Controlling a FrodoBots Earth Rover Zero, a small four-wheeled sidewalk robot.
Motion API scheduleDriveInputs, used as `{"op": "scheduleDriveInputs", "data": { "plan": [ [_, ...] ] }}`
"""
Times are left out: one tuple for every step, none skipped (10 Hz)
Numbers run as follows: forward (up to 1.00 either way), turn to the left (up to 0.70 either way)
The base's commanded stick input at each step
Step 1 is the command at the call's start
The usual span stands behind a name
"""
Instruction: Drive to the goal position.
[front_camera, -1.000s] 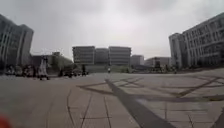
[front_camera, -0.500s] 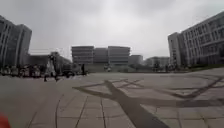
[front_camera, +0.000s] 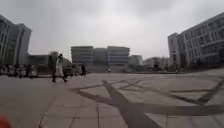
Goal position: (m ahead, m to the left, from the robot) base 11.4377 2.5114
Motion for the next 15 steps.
{"op": "scheduleDriveInputs", "data": {
  "plan": [
    [0.7,-0.01],
    [0.7,-0.01],
    [0.7,-0.01],
    [0.7,-0.01],
    [0.7,-0.01],
    [0.7,-0.01],
    [0.7,-0.01],
    [0.7,-0.01],
    [0.7,-0.01],
    [0.7,-0.01],
    [0.7,-0.01],
    [0.7,-0.01],
    [0.7,-0.01],
    [0.7,-0.01],
    [0.7,-0.01]
  ]
}}
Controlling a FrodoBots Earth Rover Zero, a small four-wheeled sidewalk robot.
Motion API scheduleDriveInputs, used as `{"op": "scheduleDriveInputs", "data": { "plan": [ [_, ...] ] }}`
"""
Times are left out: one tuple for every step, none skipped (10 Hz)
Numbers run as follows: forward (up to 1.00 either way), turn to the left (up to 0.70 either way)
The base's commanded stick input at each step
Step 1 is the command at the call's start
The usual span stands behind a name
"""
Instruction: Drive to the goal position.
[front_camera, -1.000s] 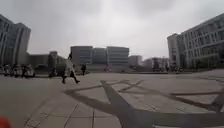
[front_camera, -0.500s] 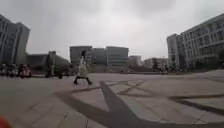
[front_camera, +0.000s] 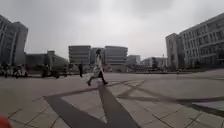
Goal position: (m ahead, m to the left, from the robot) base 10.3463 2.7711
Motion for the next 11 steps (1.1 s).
{"op": "scheduleDriveInputs", "data": {
  "plan": [
    [0.7,-0.01],
    [0.7,-0.01],
    [0.7,-0.01],
    [0.7,-0.01],
    [0.7,-0.01],
    [0.7,-0.01],
    [0.7,-0.01],
    [0.7,-0.01],
    [0.7,-0.01],
    [0.7,-0.01],
    [0.7,-0.01]
  ]
}}
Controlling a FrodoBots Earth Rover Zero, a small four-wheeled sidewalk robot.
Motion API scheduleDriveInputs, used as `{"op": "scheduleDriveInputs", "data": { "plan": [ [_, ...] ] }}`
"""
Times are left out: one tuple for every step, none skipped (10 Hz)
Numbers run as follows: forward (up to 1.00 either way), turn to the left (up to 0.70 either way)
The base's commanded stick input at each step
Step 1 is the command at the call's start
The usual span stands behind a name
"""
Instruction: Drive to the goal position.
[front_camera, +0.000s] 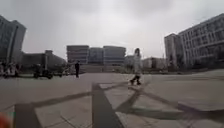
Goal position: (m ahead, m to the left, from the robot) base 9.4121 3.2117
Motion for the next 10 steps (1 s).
{"op": "scheduleDriveInputs", "data": {
  "plan": [
    [0.7,-0.01],
    [0.7,-0.01],
    [0.7,-0.01],
    [0.7,-0.01],
    [0.7,0.06],
    [0.7,0.34],
    [0.7,0.34],
    [0.7,0.34],
    [0.7,0.34],
    [0.7,0.34]
  ]
}}
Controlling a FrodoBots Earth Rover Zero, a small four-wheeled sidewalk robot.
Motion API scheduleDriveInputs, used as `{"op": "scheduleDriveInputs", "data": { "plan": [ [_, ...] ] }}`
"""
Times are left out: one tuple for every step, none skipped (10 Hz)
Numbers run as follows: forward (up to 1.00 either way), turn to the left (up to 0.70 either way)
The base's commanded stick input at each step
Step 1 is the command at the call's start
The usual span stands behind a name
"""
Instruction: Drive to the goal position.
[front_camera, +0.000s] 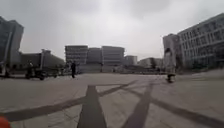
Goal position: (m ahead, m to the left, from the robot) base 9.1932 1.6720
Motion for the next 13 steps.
{"op": "scheduleDriveInputs", "data": {
  "plan": [
    [0.7,0.34],
    [0.7,0.34],
    [0.7,0.34],
    [0.7,0.34],
    [0.7,0.34],
    [0.7,0.34],
    [0.7,0.34],
    [0.7,0.34],
    [0.7,0.34],
    [0.7,0.34],
    [0.7,0.34],
    [0.7,0.34],
    [0.7,0.34]
  ]
}}
